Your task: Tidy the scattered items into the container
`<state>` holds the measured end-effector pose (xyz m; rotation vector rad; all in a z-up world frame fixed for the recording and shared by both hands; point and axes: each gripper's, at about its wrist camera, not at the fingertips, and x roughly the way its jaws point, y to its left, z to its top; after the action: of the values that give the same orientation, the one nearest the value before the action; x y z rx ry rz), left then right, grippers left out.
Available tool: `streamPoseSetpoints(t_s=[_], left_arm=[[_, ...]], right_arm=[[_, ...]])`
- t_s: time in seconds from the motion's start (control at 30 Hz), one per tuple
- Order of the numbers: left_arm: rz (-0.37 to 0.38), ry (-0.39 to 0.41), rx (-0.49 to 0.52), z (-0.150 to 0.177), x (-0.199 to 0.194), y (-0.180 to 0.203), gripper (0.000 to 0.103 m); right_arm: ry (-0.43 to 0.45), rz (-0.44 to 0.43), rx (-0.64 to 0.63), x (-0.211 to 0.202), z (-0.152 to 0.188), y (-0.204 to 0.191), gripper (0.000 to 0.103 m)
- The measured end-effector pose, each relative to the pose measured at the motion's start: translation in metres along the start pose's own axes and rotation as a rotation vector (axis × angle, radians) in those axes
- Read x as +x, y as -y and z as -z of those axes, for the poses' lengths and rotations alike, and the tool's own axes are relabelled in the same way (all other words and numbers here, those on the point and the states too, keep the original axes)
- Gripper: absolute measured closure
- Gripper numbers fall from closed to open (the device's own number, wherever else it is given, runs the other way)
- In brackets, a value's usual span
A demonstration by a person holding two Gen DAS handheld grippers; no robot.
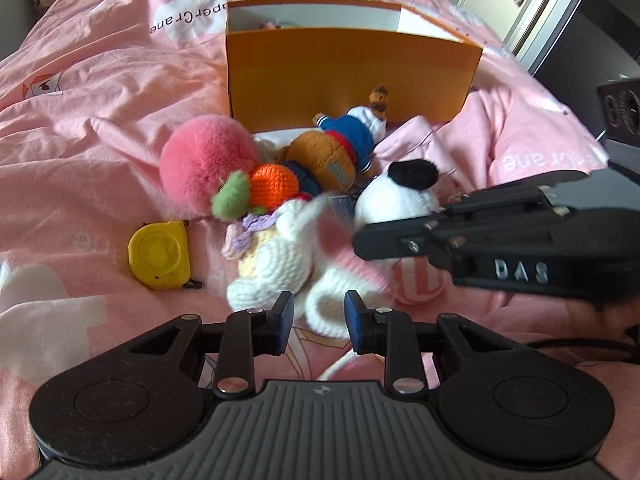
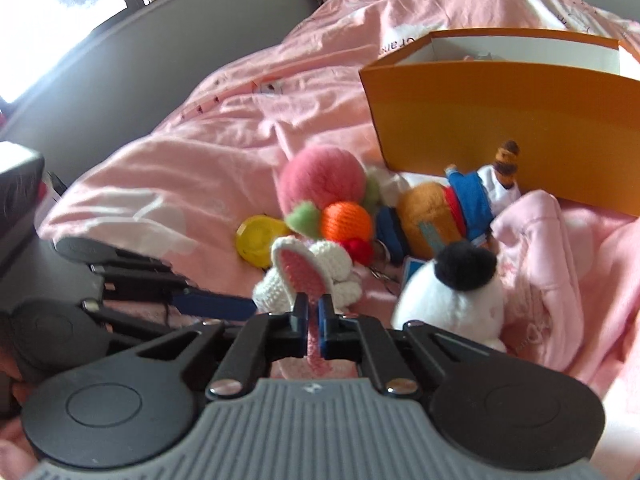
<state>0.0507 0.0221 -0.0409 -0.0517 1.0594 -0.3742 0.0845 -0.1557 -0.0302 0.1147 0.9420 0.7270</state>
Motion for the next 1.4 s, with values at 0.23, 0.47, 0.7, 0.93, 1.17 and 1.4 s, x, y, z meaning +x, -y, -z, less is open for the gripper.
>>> streamPoseSetpoints(t_s=[0.23,0.47,0.7,0.93,1.17,1.4], left_arm=[[0.04,0.034,-0.018,-0.002,-0.008,-0.002,0.071],[0.033,-0.006,-0.005,0.003,0.002,-0.003,0.071],[-0.001,-0.031,-0.024,0.005,0.005,-0.007,0.071],[-0.009,-0.031,-0.024,0.006,0.005,-0.006,0.071],[-0.011,-0.012,-0.027,0.004,-0.001,-0.007,0.071],[0.003,0.079,-0.039,-0.003,-0.034,-0.014,0.071]], right_arm=[[0.022,-0.008,-0.032,0.007,-0.019,-0.016,0.103],[-0.003,0.09,-0.085,-0.004,-0.002,-0.009,0.091],[-0.098,0.112,-0.113,-0.001,0.024,-0.001,0.067],[-0.149,0.129,-0.076,0.019,0.033,0.011,0.067],[-0.101,0.081,-0.064,0.005,0.027,0.006,0.092],[-0.018,-0.094,0.012,-0.019,-0.007,-0.009,0.094]])
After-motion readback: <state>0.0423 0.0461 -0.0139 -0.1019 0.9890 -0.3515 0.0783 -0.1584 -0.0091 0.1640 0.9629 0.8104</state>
